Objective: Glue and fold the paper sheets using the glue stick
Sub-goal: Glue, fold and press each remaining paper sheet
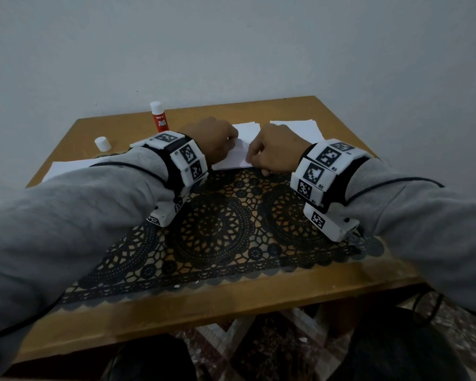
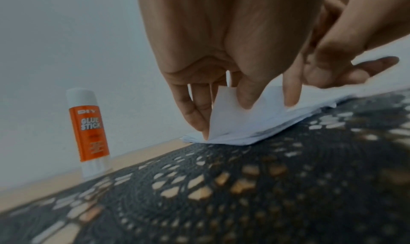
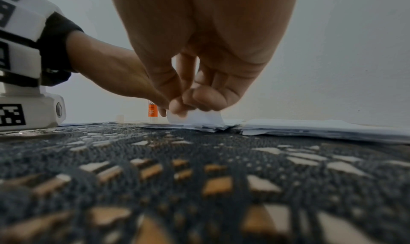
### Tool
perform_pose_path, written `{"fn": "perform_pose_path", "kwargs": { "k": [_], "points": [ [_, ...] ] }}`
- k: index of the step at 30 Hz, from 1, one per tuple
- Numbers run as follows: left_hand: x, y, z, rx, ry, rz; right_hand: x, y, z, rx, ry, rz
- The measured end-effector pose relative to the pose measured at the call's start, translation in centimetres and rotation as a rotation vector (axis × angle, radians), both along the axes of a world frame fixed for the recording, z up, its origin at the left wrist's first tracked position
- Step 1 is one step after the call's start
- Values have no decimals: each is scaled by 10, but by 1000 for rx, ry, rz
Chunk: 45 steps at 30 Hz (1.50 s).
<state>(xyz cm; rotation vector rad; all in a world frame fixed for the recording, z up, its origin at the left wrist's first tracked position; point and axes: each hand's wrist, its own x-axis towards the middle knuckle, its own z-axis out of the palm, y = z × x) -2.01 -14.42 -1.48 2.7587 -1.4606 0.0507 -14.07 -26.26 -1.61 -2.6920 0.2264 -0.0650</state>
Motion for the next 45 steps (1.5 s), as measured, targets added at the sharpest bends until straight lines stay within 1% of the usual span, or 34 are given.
{"fn": "perform_pose_path", "kwargs": {
  "k": [4,7,10,15,16,18,20,21,23,24,26,30,31,35,39,42,45],
  "points": [
    [1,12,8,-89,42,-29,-1,1,1,-24,62,-11],
    [0,24,17,-154,-3,-18,0,1,1,-25,78,-21],
    [-5,40,31,-169,-43,-2,0,0,0,-25,87,-28],
    [-21,80,45,-230,-77,2,0,-2,0,-4,72,-39],
    [-26,92,44,-249,-71,-9,-1,-1,1,-9,64,-38],
    [-38,115,38,-269,-35,-92,-1,-1,0,-19,46,-33],
    [-48,136,29,-191,3,-169,0,-2,0,-21,34,-27],
    [-50,144,24,-126,25,-179,0,-2,-1,-22,32,-26],
    [-53,154,16,-3,76,-159,1,-2,-1,-21,28,-29],
    [-52,158,13,29,95,-148,2,-2,-1,-23,27,-30],
    [-50,162,10,39,115,-135,2,-1,-1,-24,23,-32],
    [-45,160,9,-13,128,-116,2,-2,-3,-5,7,-35],
    [-44,159,9,1,135,-112,3,-2,-3,-6,5,-35],
    [-48,154,8,169,138,-70,3,-3,-4,-13,-1,-37],
    [-59,155,11,128,112,-125,2,1,-3,-48,-45,-37],
    [-74,158,8,265,158,-161,3,7,3,-155,-61,-2],
    [-83,161,3,365,184,-146,15,19,17,-259,-84,55]
  ]
}}
